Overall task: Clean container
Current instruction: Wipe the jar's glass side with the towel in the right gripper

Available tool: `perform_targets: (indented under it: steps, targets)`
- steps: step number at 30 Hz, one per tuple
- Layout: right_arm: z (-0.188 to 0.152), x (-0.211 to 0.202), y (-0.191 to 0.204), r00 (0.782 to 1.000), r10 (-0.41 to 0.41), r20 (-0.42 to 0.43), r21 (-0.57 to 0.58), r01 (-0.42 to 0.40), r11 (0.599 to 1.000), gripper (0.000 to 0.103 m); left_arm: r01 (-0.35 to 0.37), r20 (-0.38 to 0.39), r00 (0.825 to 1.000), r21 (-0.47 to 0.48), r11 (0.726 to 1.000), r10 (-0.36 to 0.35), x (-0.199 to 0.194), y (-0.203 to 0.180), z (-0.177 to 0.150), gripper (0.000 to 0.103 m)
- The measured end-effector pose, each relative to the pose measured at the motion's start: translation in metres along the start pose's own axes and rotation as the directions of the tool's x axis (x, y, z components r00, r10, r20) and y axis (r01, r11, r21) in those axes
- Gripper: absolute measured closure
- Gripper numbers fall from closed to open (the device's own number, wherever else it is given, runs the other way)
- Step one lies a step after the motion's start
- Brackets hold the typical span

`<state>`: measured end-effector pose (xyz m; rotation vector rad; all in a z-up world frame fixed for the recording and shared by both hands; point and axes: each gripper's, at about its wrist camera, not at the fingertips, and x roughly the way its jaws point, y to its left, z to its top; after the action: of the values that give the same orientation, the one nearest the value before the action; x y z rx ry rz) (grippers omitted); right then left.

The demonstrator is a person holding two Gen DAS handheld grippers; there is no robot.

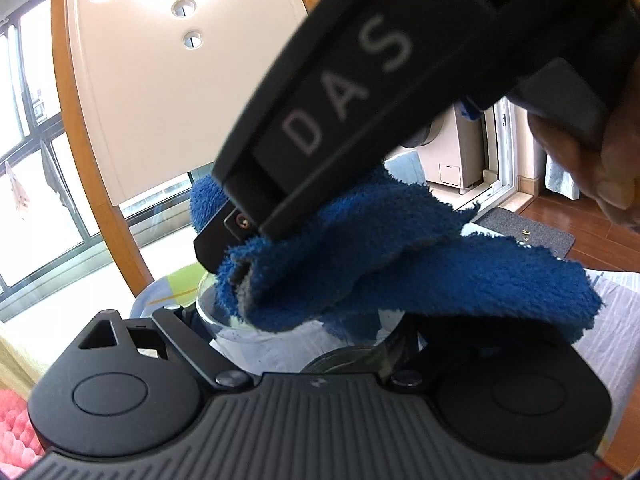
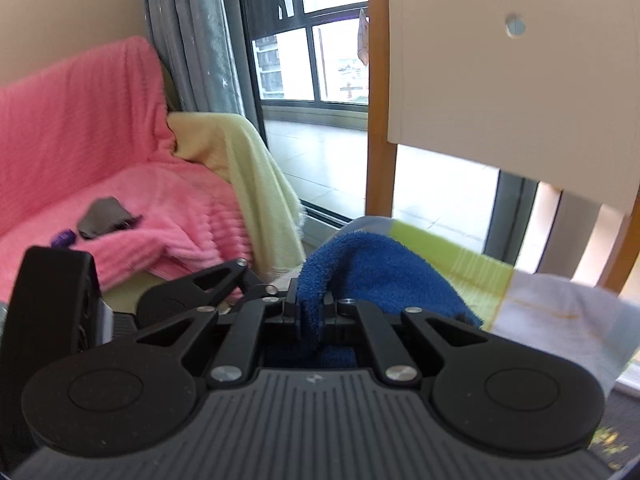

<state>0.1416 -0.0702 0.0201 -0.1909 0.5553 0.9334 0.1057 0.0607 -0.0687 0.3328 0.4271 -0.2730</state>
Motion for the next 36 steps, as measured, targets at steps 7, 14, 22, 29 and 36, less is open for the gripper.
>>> perform_targets:
  steps: [7, 14, 22, 29, 36]
  targets:
    - [-0.002, -0.008, 0.015, 0.990, -0.141, -0.014, -0.156, 0.137, 0.978, 0.100, 0.001, 0.002, 1.000, 0.008, 1.000, -0.001, 0.003, -0.001, 0.000, 0.010]
    - [-0.007, -0.031, -0.001, 0.969, -0.245, -0.037, -0.122, 0.239, 0.963, 0.099, 0.018, -0.003, 1.000, 0.015, 1.000, -0.018, 0.007, -0.003, -0.001, 0.011]
    - [-0.037, -0.083, -0.052, 0.951, -0.304, -0.057, 0.125, 0.309, 0.943, 0.096, 0.013, -0.025, 1.000, 0.056, 0.998, -0.012, 0.002, -0.012, -0.017, 0.015]
    - [-0.042, -0.067, -0.045, 0.975, -0.221, -0.016, 0.148, 0.221, 0.964, 0.096, -0.007, -0.014, 1.000, 0.060, 0.998, 0.008, 0.010, -0.018, -0.027, 0.015]
    - [-0.033, -0.058, -0.037, 0.998, -0.058, 0.022, 0.161, 0.054, 0.986, 0.096, -0.049, -0.014, 0.999, 0.130, 0.990, 0.052, -0.023, -0.008, -0.016, 0.014]
